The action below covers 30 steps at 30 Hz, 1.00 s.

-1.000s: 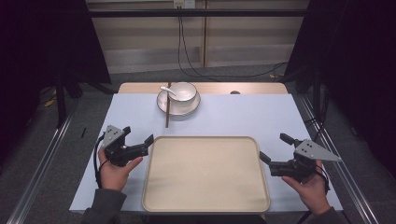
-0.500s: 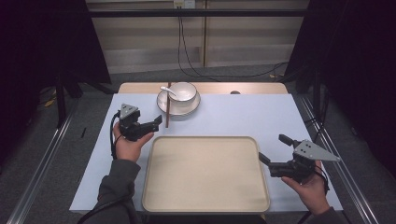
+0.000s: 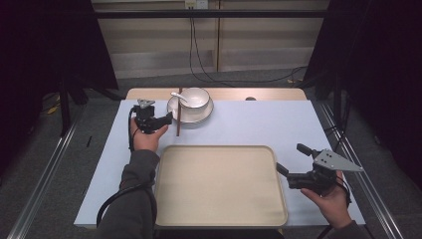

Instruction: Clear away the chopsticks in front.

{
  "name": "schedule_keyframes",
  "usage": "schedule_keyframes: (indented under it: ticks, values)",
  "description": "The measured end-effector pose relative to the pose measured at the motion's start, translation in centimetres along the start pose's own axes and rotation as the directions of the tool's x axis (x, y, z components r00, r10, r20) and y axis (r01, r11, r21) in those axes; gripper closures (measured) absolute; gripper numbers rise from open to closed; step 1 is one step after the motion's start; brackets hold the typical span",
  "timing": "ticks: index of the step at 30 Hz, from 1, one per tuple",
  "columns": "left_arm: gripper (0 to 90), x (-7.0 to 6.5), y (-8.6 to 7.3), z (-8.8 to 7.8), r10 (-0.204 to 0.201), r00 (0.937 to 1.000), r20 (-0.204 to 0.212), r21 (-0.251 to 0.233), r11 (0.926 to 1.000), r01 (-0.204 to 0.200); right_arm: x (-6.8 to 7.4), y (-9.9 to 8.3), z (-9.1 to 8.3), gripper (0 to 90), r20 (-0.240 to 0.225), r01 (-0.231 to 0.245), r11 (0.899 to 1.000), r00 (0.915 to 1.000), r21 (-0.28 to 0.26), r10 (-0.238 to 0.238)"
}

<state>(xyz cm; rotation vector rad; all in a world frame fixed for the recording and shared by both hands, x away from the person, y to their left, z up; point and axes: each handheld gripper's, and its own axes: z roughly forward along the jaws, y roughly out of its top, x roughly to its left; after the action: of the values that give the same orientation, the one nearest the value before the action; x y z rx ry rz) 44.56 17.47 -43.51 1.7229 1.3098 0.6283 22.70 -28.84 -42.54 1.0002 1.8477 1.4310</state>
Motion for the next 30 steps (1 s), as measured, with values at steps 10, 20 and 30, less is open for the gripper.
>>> schedule_keyframes:
  ticks: [10,20,30]
  values:
    - [43.4,-0.8,1.2,4.2,0.009,0.9999,-0.010,0.108,0.9941,-0.008,-0.2,0.0,0.0,3.7,-0.007,0.005,1.000,1.0000,0.004,-0.005]
    - [58.6,-1.3,1.6,6.3,-0.034,0.9993,0.013,0.169,0.9851,0.032,-0.4,0.0,-0.1,3.6,-0.002,-0.007,1.000,1.0000,-0.006,0.007]
    - [72.8,-1.8,2.0,7.3,-0.070,0.9973,-0.022,0.210,0.9750,0.073,-0.3,0.1,-0.2,3.6,-0.021,-0.010,1.000,0.9997,-0.007,0.010]
